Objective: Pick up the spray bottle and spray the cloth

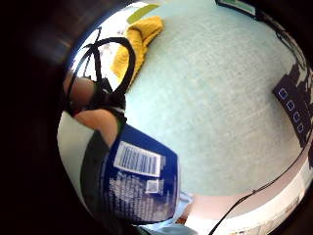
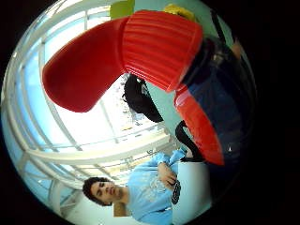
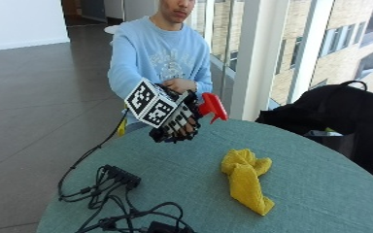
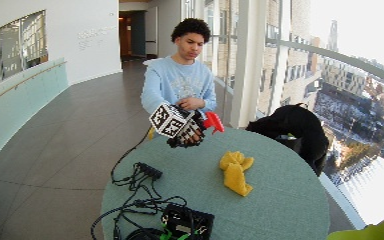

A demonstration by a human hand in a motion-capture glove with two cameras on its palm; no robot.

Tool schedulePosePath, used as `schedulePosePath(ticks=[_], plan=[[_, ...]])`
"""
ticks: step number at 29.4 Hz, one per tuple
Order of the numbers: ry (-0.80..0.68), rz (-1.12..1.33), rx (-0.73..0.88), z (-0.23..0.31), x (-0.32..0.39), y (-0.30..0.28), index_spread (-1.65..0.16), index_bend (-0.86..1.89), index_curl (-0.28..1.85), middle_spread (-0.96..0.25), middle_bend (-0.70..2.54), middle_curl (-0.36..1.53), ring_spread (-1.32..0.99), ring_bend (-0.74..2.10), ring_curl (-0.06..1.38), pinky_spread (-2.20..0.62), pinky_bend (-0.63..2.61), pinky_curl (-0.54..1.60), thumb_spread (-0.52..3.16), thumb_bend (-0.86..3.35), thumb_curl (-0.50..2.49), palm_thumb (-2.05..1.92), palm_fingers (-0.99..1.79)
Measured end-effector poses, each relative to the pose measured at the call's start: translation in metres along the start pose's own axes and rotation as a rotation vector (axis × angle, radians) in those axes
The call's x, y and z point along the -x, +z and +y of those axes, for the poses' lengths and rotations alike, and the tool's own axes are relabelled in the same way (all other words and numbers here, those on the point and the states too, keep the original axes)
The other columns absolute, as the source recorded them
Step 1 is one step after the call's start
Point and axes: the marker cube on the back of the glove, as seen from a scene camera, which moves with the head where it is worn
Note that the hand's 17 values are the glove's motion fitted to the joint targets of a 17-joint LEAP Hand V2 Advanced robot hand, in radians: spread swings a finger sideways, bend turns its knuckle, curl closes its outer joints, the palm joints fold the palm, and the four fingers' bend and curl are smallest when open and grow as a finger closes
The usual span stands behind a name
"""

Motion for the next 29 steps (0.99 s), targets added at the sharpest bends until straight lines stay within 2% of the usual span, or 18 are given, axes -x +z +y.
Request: schedulePosePath(ticks=[22,29], plan=[[-0.013,-0.013,-0.003,-0.003,0.004,0.003,-0.21,0.15,0.41,-0.09,0.22,0.52,-0.02,0.43,0.43,0.09,0.3,0.38,0.51,-0.03,0.76,1.02,1.12],[-0.117,-0.102,-0.038,-0.005,0.024,0.018,-0.21,0.14,0.42,-0.09,0.22,0.52,-0.02,0.43,0.43,0.09,0.3,0.38,0.51,-0.03,0.76,1.02,1.11]])
